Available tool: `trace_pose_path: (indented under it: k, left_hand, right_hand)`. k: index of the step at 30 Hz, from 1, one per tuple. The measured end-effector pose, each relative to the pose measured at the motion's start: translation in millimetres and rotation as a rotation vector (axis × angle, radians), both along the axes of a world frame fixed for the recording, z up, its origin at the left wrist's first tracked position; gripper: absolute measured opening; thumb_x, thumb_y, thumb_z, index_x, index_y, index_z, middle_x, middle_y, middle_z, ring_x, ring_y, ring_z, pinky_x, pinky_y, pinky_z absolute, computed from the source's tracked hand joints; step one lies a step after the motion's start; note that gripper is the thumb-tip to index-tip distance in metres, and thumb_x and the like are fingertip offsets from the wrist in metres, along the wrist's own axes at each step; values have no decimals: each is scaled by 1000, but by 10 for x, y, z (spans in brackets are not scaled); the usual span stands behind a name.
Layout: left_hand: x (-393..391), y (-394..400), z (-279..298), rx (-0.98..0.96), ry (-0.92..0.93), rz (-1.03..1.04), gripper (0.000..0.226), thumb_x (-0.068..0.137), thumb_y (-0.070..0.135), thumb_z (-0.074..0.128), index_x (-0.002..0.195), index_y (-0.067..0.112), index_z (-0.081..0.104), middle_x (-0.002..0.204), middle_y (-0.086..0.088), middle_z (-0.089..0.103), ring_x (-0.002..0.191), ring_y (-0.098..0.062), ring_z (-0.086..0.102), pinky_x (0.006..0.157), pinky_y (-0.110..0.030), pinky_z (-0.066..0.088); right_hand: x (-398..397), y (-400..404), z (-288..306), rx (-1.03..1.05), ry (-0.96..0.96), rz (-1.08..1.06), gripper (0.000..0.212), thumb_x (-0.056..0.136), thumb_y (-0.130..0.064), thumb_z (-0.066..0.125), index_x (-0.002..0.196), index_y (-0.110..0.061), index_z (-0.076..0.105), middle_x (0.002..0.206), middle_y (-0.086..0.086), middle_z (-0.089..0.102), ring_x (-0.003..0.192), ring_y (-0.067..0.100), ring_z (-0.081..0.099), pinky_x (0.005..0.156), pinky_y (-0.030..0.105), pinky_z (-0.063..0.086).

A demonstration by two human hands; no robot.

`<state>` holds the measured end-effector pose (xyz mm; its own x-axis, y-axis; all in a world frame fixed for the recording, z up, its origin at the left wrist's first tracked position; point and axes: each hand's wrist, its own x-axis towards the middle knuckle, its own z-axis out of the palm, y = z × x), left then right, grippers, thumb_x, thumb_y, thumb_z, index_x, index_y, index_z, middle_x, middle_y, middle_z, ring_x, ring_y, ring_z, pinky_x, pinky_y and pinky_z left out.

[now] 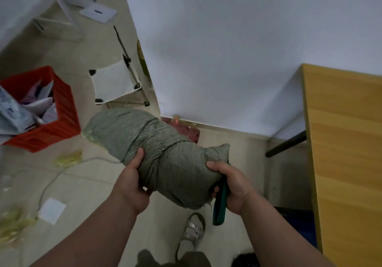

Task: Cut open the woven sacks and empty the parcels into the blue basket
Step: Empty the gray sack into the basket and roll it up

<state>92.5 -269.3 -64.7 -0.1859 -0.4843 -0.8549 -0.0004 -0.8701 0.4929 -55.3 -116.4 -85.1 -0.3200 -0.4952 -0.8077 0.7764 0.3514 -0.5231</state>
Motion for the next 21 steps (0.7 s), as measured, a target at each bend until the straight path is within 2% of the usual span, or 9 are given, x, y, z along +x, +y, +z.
trace_pose_path:
  k: [3, 6, 8, 10, 11, 13, 15, 18, 21]
  left_hand:
    - [-402, -227, -312, 58, 14, -37, 51, 81, 46, 69, 127, 25, 59, 114, 0, 69, 106, -22, 62, 84, -39, 50]
    - [-773, -406, -611, 135, 25, -69, 54, 81, 46, 69, 128, 22, 59, 118, -2, 67, 108, -24, 61, 89, -40, 49]
    - [-1031, -514, -825, 178, 23, -105, 51, 83, 46, 67, 128, 22, 57, 118, -4, 66, 107, -24, 60, 87, -40, 49]
    - [-1272, -617, -1071, 214, 18, -120, 52, 85, 46, 66, 129, 21, 56, 113, -5, 66, 105, -24, 60, 94, -42, 48]
    - [-1414, -671, -1206, 225, 19, -137, 54, 85, 46, 66, 131, 20, 55, 113, -5, 65, 104, -24, 60, 97, -42, 47]
    - [-1666, -728, -1495, 236, -12, -165, 59, 84, 47, 67, 135, 21, 51, 116, -3, 64, 103, -21, 59, 87, -39, 48]
    - [-1924, -750, -1771, 236, -25, -196, 59, 84, 46, 67, 136, 22, 50, 120, -2, 63, 101, -18, 59, 79, -36, 46]
    - [-2297, -723, -2292, 266, -15, -223, 59, 84, 45, 67, 135, 22, 50, 129, -2, 61, 108, -19, 59, 87, -36, 47]
    - [-2646, -638, -2904, 295, 1, -243, 57, 85, 46, 66, 133, 20, 52, 129, -3, 62, 110, -20, 59, 81, -33, 50]
  right_hand:
    - [-348, -159, -246, 38, 16, -58, 39, 77, -22, 72, 113, -10, 62, 84, 6, 64, 43, 10, 48, 43, 24, 38]
    - [-665, -251, -535, 84, 22, -136, 69, 61, -29, 78, 124, -10, 56, 96, 10, 61, 43, 9, 53, 42, 26, 42]
    - [-873, -321, -754, 111, 17, -172, 78, 56, -31, 79, 127, -8, 55, 98, 11, 60, 43, 10, 52, 42, 26, 42]
    - [-1060, -413, -951, 137, 6, -220, 80, 56, -30, 78, 129, -6, 55, 93, 10, 60, 42, 10, 51, 41, 25, 42]
    - [-1163, -459, -1058, 137, 0, -256, 80, 57, -29, 77, 129, -5, 54, 89, 8, 60, 42, 9, 51, 41, 25, 42]
    - [-1367, -513, -1295, 134, -5, -316, 74, 59, -26, 76, 126, -4, 56, 79, 5, 62, 42, 9, 53, 41, 24, 43]
    - [-1573, -519, -1544, 113, -11, -359, 56, 60, -24, 73, 112, -7, 60, 63, 0, 62, 41, 8, 53, 42, 23, 43]
    - [-1872, -478, -1999, 94, -20, -399, 36, 61, -22, 71, 94, -12, 61, 51, -3, 55, 40, 9, 48, 50, 27, 37]
    - [-2182, -431, -2526, 116, -2, -442, 18, 68, -18, 69, 84, -13, 63, 48, -3, 50, 39, 8, 41, 49, 25, 36]
